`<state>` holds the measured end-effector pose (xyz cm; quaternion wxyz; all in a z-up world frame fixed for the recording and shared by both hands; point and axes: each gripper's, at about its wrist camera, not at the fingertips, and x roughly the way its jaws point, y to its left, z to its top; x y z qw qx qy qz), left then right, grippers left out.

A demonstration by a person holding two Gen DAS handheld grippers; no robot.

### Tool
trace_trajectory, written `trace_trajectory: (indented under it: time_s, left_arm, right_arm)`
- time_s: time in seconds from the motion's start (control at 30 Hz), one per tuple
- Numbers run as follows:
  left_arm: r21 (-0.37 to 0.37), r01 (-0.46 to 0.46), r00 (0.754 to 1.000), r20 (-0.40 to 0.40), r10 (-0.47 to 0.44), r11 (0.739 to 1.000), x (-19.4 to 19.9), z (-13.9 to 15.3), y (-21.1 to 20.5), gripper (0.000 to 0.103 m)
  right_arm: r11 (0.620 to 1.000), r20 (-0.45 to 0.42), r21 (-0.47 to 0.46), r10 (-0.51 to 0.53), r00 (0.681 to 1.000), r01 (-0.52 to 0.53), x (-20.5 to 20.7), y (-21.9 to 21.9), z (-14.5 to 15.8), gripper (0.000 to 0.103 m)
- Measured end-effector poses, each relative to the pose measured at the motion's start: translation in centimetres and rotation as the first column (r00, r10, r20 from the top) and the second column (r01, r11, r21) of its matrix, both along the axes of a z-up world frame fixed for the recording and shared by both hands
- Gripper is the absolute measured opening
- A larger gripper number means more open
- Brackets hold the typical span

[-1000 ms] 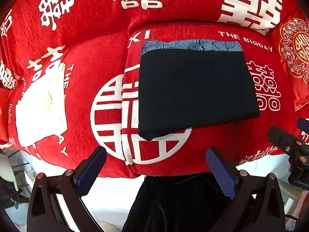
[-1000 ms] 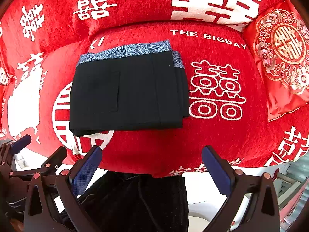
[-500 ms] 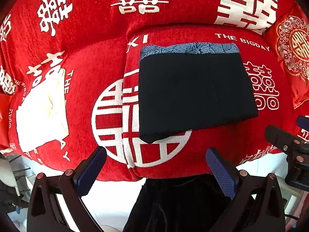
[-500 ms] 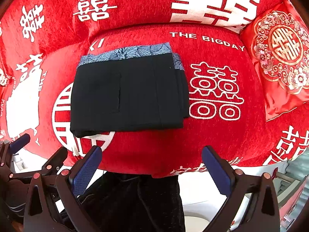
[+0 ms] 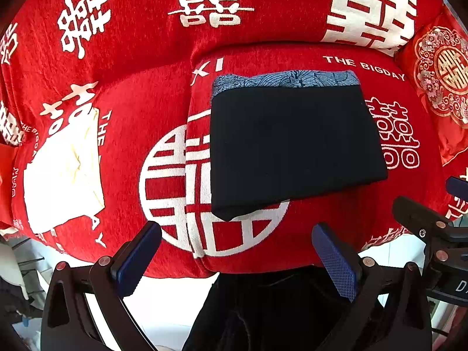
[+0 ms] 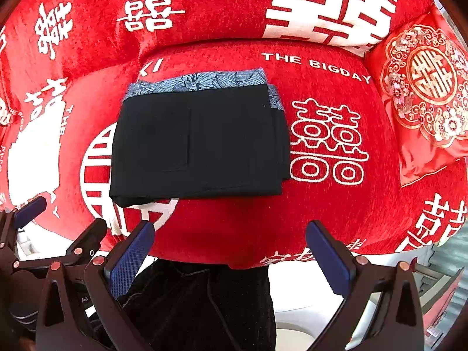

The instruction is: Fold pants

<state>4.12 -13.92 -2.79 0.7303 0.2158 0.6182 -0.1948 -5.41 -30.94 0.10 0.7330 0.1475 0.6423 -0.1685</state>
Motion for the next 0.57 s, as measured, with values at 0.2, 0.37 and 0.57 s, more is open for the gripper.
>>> trace_trajectory:
  time_s: [0.2, 0.37, 0.57]
  left_arm:
    - [0.003, -0.010, 1.000, -0.005, 0.010, 1.000, 0.03, -0.16, 0.34, 0.103]
    - [0.008, 0.003, 1.000, 0.011, -0.004, 1.000, -0.32, -0.20, 0.28, 0.103]
    - [-0.003, 0.022, 0.999, 0.032, -0.022, 1.000, -0.53, 0.13, 0.16, 0.103]
  right_arm:
    - [1.000, -0.002, -0.002, 0.004, 1.000, -0.004, 0.04, 0.13, 0.04, 0.103]
    - [1.000, -0.003, -0.002, 0.006, 1.000, -0.006, 0.03, 0.29, -0.03, 0.103]
    - [1.000, -0.003, -0.002, 0.015, 1.000, -0.015, 0.12, 0.29, -0.16, 0.103]
